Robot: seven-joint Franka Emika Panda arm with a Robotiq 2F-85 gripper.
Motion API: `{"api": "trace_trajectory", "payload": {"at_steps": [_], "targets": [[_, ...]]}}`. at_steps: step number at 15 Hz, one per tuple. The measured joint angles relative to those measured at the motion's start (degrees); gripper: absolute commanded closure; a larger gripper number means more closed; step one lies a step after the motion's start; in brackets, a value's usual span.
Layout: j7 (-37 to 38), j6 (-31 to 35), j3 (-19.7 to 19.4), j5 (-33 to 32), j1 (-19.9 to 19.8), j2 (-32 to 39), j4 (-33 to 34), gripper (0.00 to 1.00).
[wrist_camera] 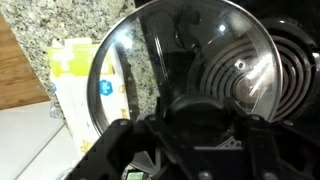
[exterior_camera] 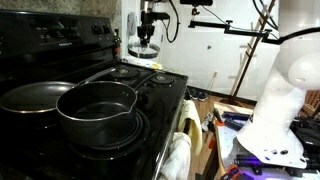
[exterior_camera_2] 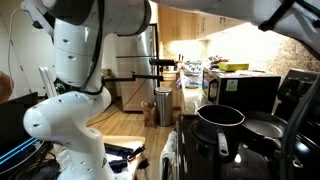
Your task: Put the lid on the stove
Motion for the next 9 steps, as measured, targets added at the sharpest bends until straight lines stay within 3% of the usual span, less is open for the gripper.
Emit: {"api": "trace_trajectory", "payload": {"at_steps": [9], "targets": [[-5.1,-0.3,3.4,2.5,-1.6,3.1,0.8,0.66]]}}
